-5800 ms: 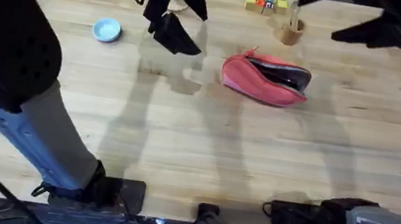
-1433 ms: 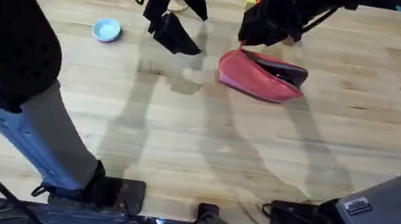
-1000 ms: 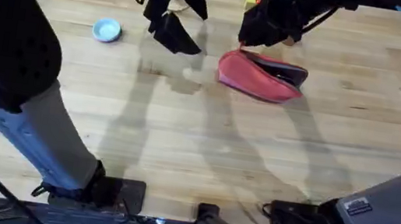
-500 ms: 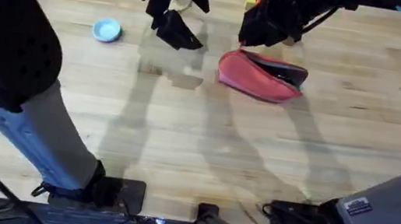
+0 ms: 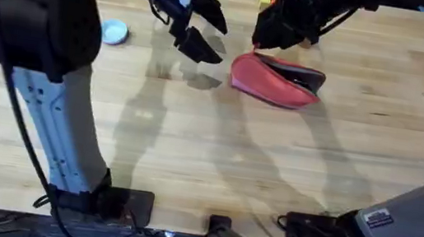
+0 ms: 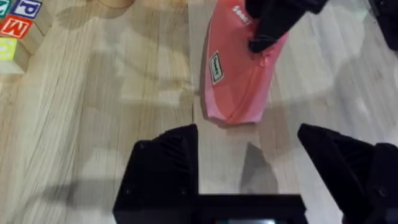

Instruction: Unzip the bag, pick up the pens from the table one at a time and place them inside, then zip the bag closed.

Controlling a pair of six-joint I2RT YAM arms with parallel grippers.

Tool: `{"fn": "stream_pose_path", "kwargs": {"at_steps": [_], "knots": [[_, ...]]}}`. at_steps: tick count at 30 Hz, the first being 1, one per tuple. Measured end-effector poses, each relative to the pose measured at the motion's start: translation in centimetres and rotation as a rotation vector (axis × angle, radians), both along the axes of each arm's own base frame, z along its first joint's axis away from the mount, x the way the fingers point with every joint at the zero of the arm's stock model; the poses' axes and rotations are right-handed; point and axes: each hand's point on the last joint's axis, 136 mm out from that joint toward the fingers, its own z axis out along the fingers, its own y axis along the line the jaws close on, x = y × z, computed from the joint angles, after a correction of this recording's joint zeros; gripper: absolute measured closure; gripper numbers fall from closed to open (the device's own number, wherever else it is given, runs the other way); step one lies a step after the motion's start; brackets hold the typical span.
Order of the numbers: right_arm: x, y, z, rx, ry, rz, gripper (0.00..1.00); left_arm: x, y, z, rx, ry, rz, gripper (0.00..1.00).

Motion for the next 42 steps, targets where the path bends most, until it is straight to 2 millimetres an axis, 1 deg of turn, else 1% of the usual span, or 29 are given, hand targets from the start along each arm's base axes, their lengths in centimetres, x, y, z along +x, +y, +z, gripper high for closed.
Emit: {"fn": "stream_pose_path", "kwargs": {"at_steps": [3,7,10,15,19,22,23,25,27,28,30,31,33,42], "knots": [[0.0,0.0,0.0,0.000,0.000,0.000,0.971,0.2,-0.7,-0.5,-0.027,0.001,-0.007,0.006],[0.0,0.0,0.0,0.000,0.000,0.000,0.971,0.2,-2.1,-0.4,-0.070,-0.010,-0.031,0.006],[0.0,0.0,0.0,0.000,0.000,0.000,0.971,-0.2,-3.5,-0.7,-0.096,-0.004,-0.060,0.006],[0.0,0.0,0.0,0.000,0.000,0.000,0.971,-1.3,-5.5,-2.0,-0.111,0.040,-0.105,0.006],[0.0,0.0,0.0,0.000,0.000,0.000,0.971,-1.8,-6.6,-2.5,-0.120,0.034,-0.135,0.006],[0.0,0.0,0.0,0.000,0.000,0.000,0.971,-1.9,-7.0,-2.5,-0.124,0.024,-0.147,0.008],[0.0,0.0,0.0,0.000,0.000,0.000,0.971,-1.9,-7.0,-2.5,-0.124,0.022,-0.149,0.055],[0.0,0.0,0.0,0.000,0.000,0.000,0.971,-1.9,-7.1,-2.5,-0.124,0.020,-0.151,0.205],[0.0,0.0,0.0,0.000,0.000,0.000,0.971,-1.9,-7.1,-2.5,-0.124,0.018,-0.152,0.391],[0.0,0.0,0.0,0.000,0.000,0.000,0.971,-1.9,-7.1,-2.5,-0.124,0.017,-0.152,0.514],[0.0,0.0,0.0,0.000,0.000,0.001,0.971,-1.8,-7.1,-2.6,-0.123,0.010,-0.153,0.835],[0.0,0.0,0.0,0.000,0.000,0.000,0.971,-1.8,-7.1,-2.6,-0.123,0.005,-0.156,0.922],[0.0,0.0,0.0,-0.001,0.000,0.000,0.971,-1.9,-7.1,-2.6,-0.122,0.007,-0.157,0.953],[0.0,-0.7,-0.4,-0.051,-0.015,0.019,0.971,-1.9,-7.1,-2.7,-0.119,0.007,-0.157,0.957]]}}
